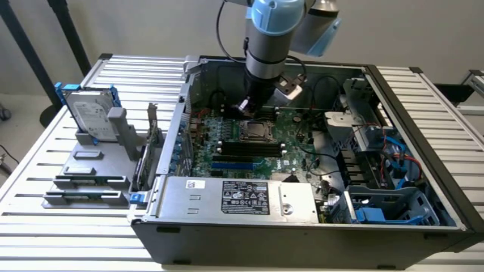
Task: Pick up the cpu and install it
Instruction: 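Install the first cpu locking lever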
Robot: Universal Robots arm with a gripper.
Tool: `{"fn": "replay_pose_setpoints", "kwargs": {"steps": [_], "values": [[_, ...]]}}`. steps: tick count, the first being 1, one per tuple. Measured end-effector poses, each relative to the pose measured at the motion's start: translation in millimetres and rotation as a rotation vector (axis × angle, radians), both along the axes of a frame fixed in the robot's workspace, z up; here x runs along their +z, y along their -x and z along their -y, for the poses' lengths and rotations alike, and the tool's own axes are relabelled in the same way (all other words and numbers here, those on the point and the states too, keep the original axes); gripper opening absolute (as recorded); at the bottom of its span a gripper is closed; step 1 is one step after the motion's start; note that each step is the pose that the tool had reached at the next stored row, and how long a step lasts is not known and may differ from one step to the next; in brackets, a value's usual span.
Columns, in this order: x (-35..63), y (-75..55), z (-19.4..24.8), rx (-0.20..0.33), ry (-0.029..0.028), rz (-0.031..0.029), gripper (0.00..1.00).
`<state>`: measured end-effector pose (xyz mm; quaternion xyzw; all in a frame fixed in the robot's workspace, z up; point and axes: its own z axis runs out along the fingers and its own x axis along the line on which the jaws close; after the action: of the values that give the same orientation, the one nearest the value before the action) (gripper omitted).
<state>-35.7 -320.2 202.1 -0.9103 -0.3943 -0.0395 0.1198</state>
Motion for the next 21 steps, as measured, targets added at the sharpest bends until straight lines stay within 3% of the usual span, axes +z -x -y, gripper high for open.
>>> {"fn": "replay_pose_setpoints", "kwargs": {"steps": [21], "values": [[-1.4, -9.0, 0.0, 0.029, 0.0039, 0.0000, 0.11]]}}
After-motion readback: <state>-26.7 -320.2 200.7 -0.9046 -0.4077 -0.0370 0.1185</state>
